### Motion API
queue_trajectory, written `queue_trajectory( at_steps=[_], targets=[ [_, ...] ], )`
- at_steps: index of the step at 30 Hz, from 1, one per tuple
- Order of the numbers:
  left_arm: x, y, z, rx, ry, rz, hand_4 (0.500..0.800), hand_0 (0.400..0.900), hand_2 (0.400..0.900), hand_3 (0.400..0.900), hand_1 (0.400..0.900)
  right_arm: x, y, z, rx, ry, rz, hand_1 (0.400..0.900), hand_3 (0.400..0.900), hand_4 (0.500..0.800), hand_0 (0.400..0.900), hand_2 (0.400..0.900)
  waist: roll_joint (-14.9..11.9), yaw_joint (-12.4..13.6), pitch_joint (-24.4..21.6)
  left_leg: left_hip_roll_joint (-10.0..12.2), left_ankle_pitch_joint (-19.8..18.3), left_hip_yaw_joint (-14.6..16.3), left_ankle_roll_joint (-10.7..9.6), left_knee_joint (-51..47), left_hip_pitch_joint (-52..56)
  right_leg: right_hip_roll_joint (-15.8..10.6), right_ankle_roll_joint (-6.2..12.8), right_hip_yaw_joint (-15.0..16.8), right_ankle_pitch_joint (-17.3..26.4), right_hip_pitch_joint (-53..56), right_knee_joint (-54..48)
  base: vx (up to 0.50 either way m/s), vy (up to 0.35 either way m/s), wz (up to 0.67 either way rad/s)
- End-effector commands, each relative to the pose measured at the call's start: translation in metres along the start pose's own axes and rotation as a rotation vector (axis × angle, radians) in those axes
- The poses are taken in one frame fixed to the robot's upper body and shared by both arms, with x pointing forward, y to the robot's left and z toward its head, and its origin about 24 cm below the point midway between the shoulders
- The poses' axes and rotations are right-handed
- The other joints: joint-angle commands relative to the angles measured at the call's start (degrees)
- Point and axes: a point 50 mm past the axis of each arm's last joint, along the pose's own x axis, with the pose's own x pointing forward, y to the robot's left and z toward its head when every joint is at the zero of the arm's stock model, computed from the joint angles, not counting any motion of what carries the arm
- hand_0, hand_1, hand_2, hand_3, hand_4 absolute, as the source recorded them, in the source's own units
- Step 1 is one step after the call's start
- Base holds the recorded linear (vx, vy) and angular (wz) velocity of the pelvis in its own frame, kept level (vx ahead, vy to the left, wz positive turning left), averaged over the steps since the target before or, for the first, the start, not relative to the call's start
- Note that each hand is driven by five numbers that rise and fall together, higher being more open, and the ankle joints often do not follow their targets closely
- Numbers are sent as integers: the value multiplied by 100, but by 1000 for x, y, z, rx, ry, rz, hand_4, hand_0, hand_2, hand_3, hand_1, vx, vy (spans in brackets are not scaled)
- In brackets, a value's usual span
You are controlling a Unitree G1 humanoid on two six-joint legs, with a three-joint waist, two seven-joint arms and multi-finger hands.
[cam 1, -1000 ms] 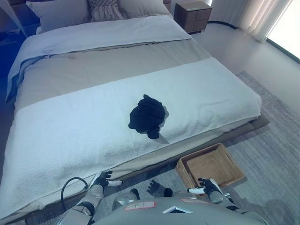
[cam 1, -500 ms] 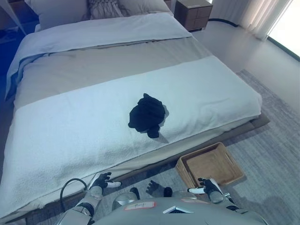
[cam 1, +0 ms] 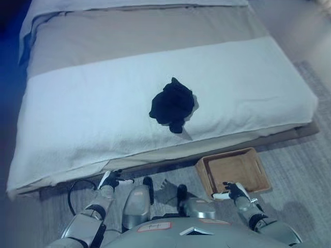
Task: Put the clothes on the bed into the basket.
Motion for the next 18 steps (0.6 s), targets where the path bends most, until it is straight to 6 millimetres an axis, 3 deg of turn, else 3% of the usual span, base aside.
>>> queue_trajectory(
  at_steps=[1, 3, 5, 6, 8, 10, 12, 15, 17, 18],
  targets=[
    [-1, 13, -5, 28, -20, 63, 800, 900, 900, 900, 900, 2, -21, 2, -13, -28, -86, 900, 900, 800, 900, 900, 108, 65, -251, 226, 439, 191, 213, -801, -142, 150, 463, 326, -844, 369, 702, 393, 235, -60],
    [-2, 10, -11, 23, 0, 54, 800, 900, 900, 900, 900, 1, -20, -2, -23, -13, -79, 900, 900, 800, 900, 900, 167, 141, -412, 177, 550, 120, 240, -774, 10, 37, 544, 412, -919, 647, 637, 450, 290, -67],
    [-2, 11, -15, 18, 20, 52, 800, 900, 900, 900, 900, 1, -18, -4, -22, -1, -67, 900, 900, 800, 900, 900, 129, 168, -565, 49, 426, 111, 354, -662, 139, -205, 677, 483, -900, 686, 995, 464, 357, -49],
    [-2, 11, -15, 23, 22, 50, 800, 900, 900, 900, 900, 1, -17, -5, -22, 3, -63, 900, 900, 800, 900, 900, 108, 173, -594, -64, 338, 147, 451, -609, 266, -327, 749, 553, -690, 578, 1476, 412, 386, -17],
    [-1, 13, -10, 42, 6, 49, 800, 900, 900, 900, 900, 1, -18, -2, -41, -9, -66, 900, 900, 800, 900, 900, 102, 124, -505, -321, 152, 202, 705, -577, 584, -537, 698, 710, 232, -15, 2967, 295, 372, 2],
    [2, 19, 6, 51, -47, 64, 800, 900, 900, 900, 900, 3, -21, 18, -75, -77, -87, 900, 900, 800, 900, 900, 129, -15, -295, -494, 52, 163, 910, -618, 854, -474, 668, 936, 713, -582, 4210, 212, 325, 5],
    [3, 23, 17, 46, -76, 85, 800, 900, 900, 900, 900, 5, -25, 36, -112, -136, -108, 900, 900, 800, 900, 900, 236, -72, -194, -549, -40, 138, 979, -724, 1104, -388, 607, 917, 421, -1108, 4590, 231, 234, 6],
    [6, 32, 43, 41, -146, 125, 800, 900, 900, 900, 900, 4, -40, 77, -206, -270, -174, 900, 900, 800, 900, 900, 321, -194, -111, -507, -82, 58, 875, -828, 1349, -91, 578, 755, -123, -1338, 3331, 267, 54, 39],
    [7, 32, 57, 48, -189, 128, 800, 900, 900, 900, 900, 3, -47, 96, -276, -327, -198, 900, 900, 800, 900, 900, 239, -252, -141, -562, -206, 9, 783, -871, 1460, 139, 743, 909, 64, -1226, 1528, 305, -64, 57],
    [7, 35, 65, 47, -208, 138, 800, 900, 900, 900, 900, 2, -55, 108, -323, -362, -242, 900, 900, 800, 900, 900, 177, -239, -142, -593, -289, -11, 745, -871, 1484, 126, 838, 997, 348, -1272, 887, 302, -81, 55]
  ],
)
